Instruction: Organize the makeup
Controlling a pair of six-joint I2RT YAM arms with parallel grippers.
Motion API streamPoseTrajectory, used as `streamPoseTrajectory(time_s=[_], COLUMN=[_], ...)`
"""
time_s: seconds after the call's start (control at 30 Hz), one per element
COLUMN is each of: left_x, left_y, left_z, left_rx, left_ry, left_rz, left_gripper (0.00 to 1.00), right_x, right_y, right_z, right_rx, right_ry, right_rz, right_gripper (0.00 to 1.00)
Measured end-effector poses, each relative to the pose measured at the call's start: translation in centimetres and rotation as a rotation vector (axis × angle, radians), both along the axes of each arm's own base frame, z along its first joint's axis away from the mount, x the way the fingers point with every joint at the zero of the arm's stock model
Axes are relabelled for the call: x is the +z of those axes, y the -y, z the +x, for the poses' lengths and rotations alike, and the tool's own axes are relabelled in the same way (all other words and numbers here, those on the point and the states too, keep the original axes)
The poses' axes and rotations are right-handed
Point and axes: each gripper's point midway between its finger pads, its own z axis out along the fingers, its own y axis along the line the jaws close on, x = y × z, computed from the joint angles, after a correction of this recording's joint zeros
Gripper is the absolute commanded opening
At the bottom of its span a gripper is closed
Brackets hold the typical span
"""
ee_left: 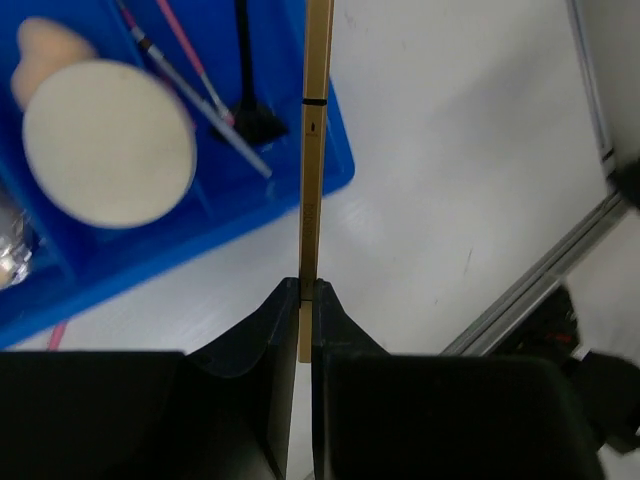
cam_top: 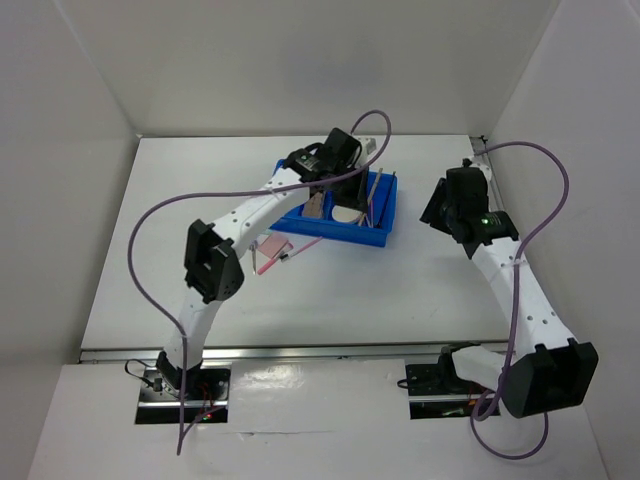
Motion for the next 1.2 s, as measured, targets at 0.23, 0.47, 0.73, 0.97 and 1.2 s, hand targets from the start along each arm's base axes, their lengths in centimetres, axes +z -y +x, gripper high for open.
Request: streamPoseTrajectory(time_s=[0.23, 0.47, 0.73, 0.97, 1.2], left_x=[-7.3, -7.7, -6.8, -9.0, -9.5], left_y=[3.3, 4.6, 4.8, 5.0, 5.3], left_z=[2.8, 4.1, 5.8, 7.2, 7.4], left_rx=[0.109, 0.164, 0.197, 0.224, 0.212], left_ry=[-0.139, -0.150, -0.123, -0.149, -0.147], left_rz=[-0.023, -0.080, -0.132, -0.142, -0.145], left_gripper=[0.00, 0.00, 0.00, 0.17, 0.65], right_x=[0.7, 0.2, -0.4, -0.5, -0.6], right_y=[0.3, 0.5, 0.3, 0.3, 0.4], right_z=[-2.2, -3.2, -3.7, -4.2, -4.7], right_rx=[-0.003, -0.008, -0.006, -0.004, -0.005], right_ry=[-0.005, -0.042, -0.067, -0.081, -0.092], right_rz=[0.020, 0.020, 0.032, 0.032, 0.031], right_gripper=[0.49, 0.49, 0.49, 0.49, 0.48])
